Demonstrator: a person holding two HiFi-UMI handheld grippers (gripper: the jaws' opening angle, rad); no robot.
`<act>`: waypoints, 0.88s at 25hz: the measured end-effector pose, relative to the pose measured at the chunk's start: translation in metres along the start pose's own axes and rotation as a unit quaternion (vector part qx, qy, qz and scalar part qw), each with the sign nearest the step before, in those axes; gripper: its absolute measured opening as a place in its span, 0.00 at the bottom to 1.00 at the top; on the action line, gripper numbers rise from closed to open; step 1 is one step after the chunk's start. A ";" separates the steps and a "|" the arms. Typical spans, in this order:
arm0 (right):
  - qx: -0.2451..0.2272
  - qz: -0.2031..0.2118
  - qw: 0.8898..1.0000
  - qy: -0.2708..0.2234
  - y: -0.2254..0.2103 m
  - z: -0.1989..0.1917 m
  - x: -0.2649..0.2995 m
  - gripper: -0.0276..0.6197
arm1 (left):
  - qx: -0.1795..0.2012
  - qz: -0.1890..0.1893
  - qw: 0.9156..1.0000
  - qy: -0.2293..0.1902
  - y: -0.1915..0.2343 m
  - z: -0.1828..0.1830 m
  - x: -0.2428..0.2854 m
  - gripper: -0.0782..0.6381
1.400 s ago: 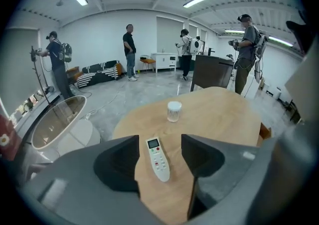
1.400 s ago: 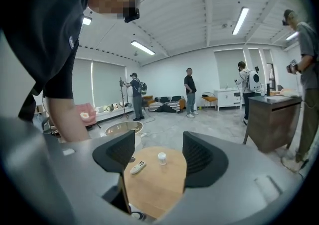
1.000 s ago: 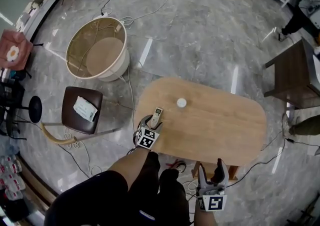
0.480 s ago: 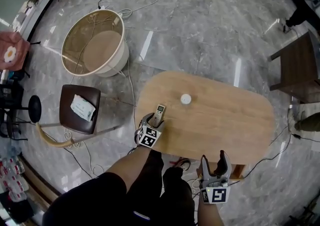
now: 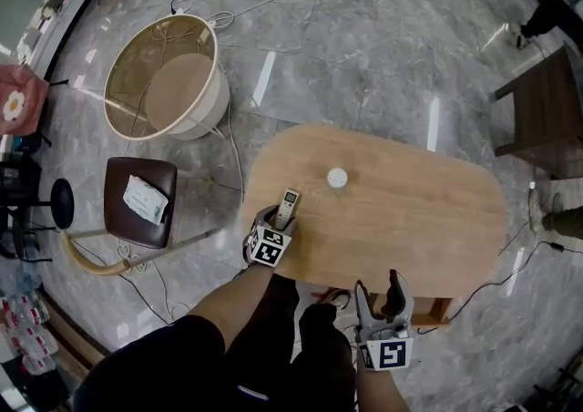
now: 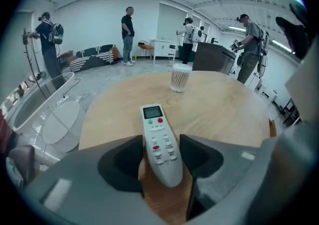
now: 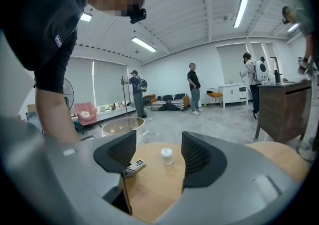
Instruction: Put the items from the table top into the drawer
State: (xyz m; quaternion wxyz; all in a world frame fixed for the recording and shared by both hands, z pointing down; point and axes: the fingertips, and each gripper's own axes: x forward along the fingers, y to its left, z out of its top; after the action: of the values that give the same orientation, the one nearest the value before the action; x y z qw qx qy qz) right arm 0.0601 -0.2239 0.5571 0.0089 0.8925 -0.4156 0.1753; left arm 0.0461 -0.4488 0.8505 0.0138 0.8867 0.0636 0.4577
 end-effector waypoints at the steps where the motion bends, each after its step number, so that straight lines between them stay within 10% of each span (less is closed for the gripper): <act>1: 0.003 -0.001 1.000 -0.001 -0.001 -0.002 -0.001 0.50 | 0.003 0.000 1.000 0.002 0.001 -0.001 0.001 0.43; 11: 0.027 -0.038 0.999 0.003 -0.020 -0.029 -0.024 0.49 | 0.012 -0.008 1.000 -0.006 0.006 -0.007 0.003 0.40; 22: 0.072 -0.137 0.988 -0.025 -0.058 -0.057 -0.074 0.49 | 0.140 -0.087 0.986 -0.009 -0.065 0.022 0.019 0.40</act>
State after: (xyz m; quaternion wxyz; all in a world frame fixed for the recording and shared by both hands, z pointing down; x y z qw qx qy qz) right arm 0.0423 -0.1225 0.5943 -0.0418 0.9433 -0.2756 0.1801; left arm 0.0679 -0.3811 0.8477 -0.0699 0.8749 0.2040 0.4336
